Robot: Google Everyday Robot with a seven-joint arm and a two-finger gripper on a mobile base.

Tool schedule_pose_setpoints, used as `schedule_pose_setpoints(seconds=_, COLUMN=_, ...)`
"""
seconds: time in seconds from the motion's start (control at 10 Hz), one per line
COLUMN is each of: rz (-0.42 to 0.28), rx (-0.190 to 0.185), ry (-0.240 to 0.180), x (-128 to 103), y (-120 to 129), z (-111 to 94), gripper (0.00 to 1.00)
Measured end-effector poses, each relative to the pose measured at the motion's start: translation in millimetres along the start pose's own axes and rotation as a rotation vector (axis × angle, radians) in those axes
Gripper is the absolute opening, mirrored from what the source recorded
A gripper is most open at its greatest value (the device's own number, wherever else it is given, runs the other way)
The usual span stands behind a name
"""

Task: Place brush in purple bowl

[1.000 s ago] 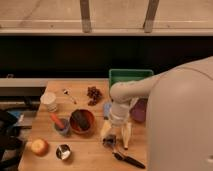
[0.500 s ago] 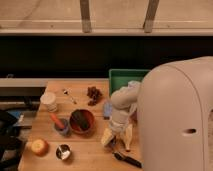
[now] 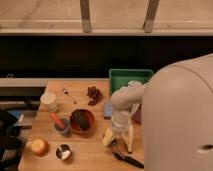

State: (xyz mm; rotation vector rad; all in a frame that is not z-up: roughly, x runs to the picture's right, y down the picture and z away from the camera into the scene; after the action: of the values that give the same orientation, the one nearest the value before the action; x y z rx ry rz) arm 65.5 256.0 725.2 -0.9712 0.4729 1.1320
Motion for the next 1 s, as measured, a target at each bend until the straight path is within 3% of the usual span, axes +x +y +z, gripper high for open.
schedule_pose_setpoints(seconds=0.3, rz=0.002, rx=0.029, ry=-0.024, x=3.5, y=1.3, z=-11.1, gripper=0.80)
schedule_pose_setpoints(seconds=0.5, rz=-0.014, rx=0.013, ry=-0.019, x=2.7, y=10.6, z=-3.9, gripper=0.80)
schedule_pose_setpoints(seconds=1.0, rz=-0.069, rx=-0.060, ry=0.042, x=1.8, y=32.3, z=27.2, gripper=0.80)
